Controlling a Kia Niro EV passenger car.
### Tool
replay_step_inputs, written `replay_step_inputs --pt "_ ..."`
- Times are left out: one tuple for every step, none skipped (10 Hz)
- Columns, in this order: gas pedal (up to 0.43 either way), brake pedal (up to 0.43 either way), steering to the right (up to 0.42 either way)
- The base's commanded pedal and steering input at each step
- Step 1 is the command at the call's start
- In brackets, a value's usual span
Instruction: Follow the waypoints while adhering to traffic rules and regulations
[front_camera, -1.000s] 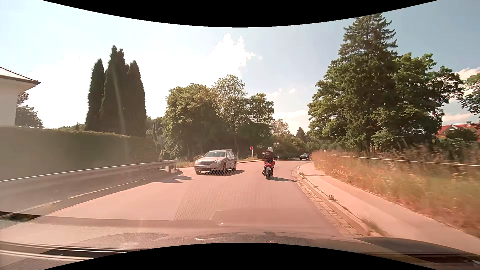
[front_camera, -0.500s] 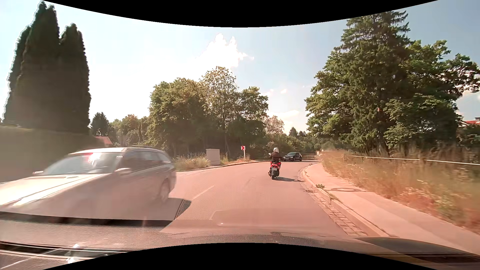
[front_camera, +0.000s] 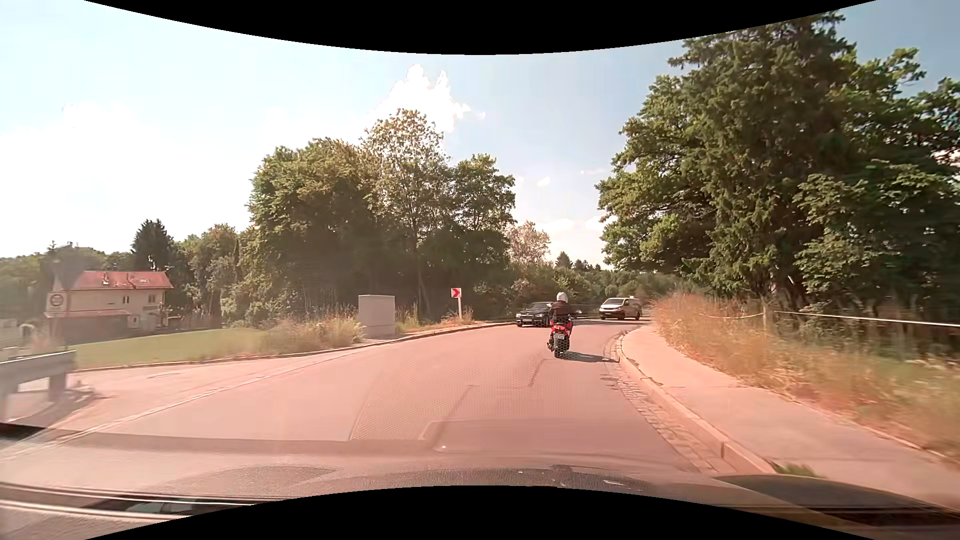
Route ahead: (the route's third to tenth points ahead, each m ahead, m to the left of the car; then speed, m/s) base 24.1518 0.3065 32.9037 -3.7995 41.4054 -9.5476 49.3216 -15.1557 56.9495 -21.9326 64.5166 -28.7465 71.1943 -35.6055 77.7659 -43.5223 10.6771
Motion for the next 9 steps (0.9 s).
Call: replay_step_inputs --pt "0.228 0.006 0.057" --pt "0.228 0.006 0.060" --pt "0.220 0.006 0.063" --pt "0.220 0.006 0.067" --pt "0.220 0.006 0.069" --pt "0.220 0.006 0.072" --pt "0.189 0.006 0.074" --pt "0.189 0.006 0.075" --pt "0.189 0.006 0.075"
